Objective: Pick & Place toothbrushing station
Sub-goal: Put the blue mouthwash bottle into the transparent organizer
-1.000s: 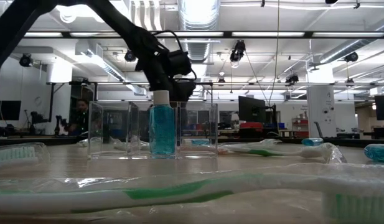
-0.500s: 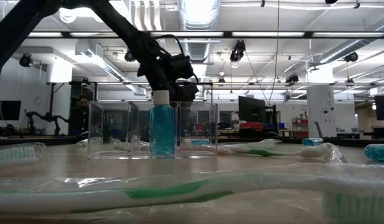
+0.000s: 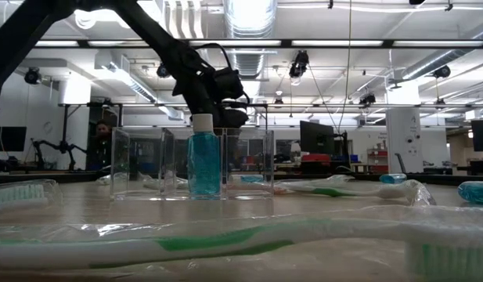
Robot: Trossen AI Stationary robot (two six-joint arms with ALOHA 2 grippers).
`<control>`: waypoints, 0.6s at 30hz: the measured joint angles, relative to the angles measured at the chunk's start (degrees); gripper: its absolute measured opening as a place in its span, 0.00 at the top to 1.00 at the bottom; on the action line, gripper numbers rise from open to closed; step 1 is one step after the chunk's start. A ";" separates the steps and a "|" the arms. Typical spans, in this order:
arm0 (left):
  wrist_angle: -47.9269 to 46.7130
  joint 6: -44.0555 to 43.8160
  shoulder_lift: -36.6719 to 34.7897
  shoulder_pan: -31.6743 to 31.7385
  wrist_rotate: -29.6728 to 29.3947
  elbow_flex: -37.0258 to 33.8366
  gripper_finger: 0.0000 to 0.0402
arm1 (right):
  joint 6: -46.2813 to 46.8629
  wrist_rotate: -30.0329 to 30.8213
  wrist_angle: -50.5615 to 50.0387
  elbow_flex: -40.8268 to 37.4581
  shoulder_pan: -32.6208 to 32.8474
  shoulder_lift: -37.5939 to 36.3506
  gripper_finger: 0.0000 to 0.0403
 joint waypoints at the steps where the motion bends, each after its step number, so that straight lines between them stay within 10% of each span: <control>1: 0.06 -0.03 -0.01 -0.11 0.33 -0.39 0.50 | 0.00 0.01 0.01 0.00 -0.01 0.00 0.92; 18: 4.30 -0.45 -0.01 -0.56 1.08 -3.19 0.50 | 0.00 0.00 0.00 0.01 -0.01 0.00 0.92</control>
